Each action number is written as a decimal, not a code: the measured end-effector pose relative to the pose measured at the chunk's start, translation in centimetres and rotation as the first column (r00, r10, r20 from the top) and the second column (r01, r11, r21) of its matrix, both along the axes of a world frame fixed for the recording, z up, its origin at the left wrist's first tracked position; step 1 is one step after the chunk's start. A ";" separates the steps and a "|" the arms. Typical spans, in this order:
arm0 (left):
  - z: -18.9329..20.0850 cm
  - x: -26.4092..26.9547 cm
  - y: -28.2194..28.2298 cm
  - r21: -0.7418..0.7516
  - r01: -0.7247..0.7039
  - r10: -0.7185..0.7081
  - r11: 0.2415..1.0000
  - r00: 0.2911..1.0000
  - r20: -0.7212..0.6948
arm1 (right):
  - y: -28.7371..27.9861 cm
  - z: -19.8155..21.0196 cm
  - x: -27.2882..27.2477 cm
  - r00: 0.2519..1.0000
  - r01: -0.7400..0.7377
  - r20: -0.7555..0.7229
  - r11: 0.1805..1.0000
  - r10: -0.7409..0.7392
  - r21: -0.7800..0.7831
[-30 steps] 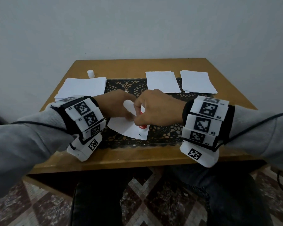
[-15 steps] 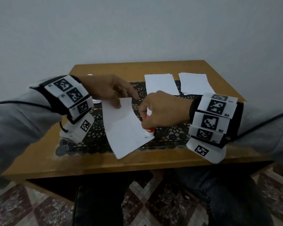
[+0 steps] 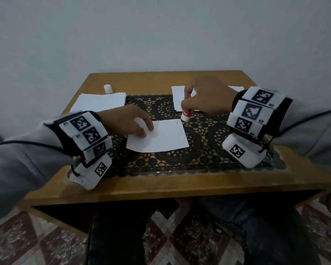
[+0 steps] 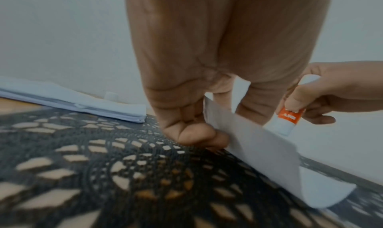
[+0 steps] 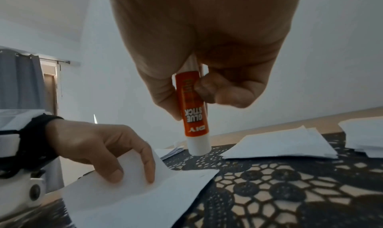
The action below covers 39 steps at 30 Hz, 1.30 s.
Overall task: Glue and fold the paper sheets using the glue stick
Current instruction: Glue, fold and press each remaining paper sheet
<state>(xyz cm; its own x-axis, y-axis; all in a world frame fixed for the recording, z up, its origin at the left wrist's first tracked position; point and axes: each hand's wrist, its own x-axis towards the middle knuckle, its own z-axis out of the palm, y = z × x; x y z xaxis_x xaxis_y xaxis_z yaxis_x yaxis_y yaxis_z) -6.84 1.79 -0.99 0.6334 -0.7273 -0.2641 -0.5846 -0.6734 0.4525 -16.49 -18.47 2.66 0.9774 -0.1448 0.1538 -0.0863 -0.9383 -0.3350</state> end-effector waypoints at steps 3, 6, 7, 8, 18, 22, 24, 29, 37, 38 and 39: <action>-0.5 -0.5 -0.4 0.026 0.037 -0.040 0.999 0.990 0.134 | 0.8 -0.5 0.3 1.000 -0.009 -0.021 0.999 0.009 0.039; -0.7 -1.0 -0.7 0.030 0.032 -0.037 0.999 0.980 0.194 | 1.6 -1.4 0.8 0.999 -0.015 -0.040 1.000 0.016 0.010; -0.7 -1.1 -0.7 0.034 0.033 -0.039 0.999 0.980 0.197 | 1.7 -1.6 0.9 0.999 -0.014 -0.050 1.000 0.014 0.003; -0.6 -1.2 -0.8 0.038 0.034 -0.041 0.999 0.980 0.195 | 1.8 -1.9 1.0 0.998 -0.012 -0.064 1.000 0.012 0.001; -0.7 -1.2 -1.0 0.042 0.031 -0.038 0.999 0.983 0.181 | 2.2 -2.0 0.7 0.991 -0.030 -0.131 0.998 0.036 0.047; -0.8 -1.1 -0.9 0.046 0.024 -0.032 0.999 0.983 0.178 | 2.3 -2.1 -0.1 0.991 -0.048 -0.120 0.997 0.055 0.059; -0.8 -1.1 -1.0 0.044 0.026 -0.034 0.999 0.984 0.174 | 2.2 -2.1 -0.3 0.990 -0.058 -0.125 0.996 0.066 0.068; -0.7 -1.1 -1.0 0.043 0.026 -0.033 0.999 0.986 0.165 | 2.1 -1.9 -0.8 0.985 -0.085 -0.148 0.994 0.094 0.065; -0.7 -1.0 -1.1 0.049 0.019 -0.026 0.999 0.989 0.148 | 2.3 -1.6 -1.5 0.963 -0.157 -0.206 0.984 0.171 0.084; -0.7 -1.0 -1.1 0.048 0.018 -0.025 0.999 0.989 0.148 | 2.3 -1.7 -1.6 0.960 -0.165 -0.214 0.982 0.182 0.094; -0.7 -1.0 -1.1 0.048 0.018 -0.025 0.999 0.988 0.150 | 2.3 -1.7 -1.6 0.956 -0.173 -0.221 0.979 0.192 0.105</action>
<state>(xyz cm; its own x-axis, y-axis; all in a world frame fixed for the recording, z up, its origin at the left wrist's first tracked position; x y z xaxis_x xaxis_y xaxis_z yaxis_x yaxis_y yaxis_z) -7.83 0.68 -1.68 0.6528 -0.7303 -0.2010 -0.6581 -0.6782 0.3270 -18.04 -16.19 0.94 0.9959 0.0366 -0.0823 0.0002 -0.9146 -0.4045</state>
